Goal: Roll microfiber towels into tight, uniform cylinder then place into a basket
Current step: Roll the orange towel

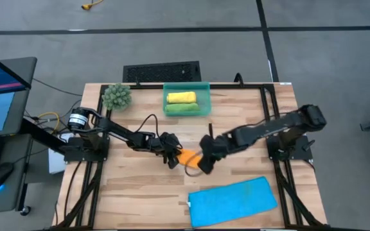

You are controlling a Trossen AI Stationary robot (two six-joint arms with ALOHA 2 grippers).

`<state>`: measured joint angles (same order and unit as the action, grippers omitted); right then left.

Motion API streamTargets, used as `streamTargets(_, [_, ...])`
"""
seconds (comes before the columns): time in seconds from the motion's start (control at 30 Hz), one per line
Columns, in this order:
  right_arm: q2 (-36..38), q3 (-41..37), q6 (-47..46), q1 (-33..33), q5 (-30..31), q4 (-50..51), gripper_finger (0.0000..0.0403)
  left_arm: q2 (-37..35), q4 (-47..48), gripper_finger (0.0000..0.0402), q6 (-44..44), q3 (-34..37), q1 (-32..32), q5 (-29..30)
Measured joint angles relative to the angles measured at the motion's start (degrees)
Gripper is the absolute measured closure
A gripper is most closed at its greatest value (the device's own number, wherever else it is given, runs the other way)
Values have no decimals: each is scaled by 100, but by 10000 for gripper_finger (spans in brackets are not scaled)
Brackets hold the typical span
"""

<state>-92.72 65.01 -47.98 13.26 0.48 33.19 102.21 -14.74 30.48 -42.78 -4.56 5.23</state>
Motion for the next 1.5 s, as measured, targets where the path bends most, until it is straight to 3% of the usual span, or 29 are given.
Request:
streamTargets(0.17, [242, 11, -323, 748, 795, 167, 282, 0, -1, 401, 2, 3, 0, -5])
streamTargets(0.37, [147, -199, -1440, 1359, 1287, 1535, 292, 0, -48, 401, 33, 9, 0, -33])
streamTargets(0.67, [775, -2051, -3559, 2020, 917, -527, 347, 7, -123, 401, 42, 15, 0, -35])
streamTargets(0.9, [904, -2301, -4517, 2326, 1967, -1848, 365, 9, -157, 401, 153, 15, 0, 16])
streamTargets(1.0, [826, -2301, -4709, 2182, 2085, -2241, 364, 9, -157, 401, 329, 15, 0, 59])
streamTargets(1.23, [511, -2312, -4977, 1755, 1878, -2853, 326, 11, -175, 401, 854, 15, -2, 161])
streamTargets(1.5, [-150, -2311, -5586, 1318, 1003, -3829, 220, 11, -157, 401, 1097, 15, -2, 164])
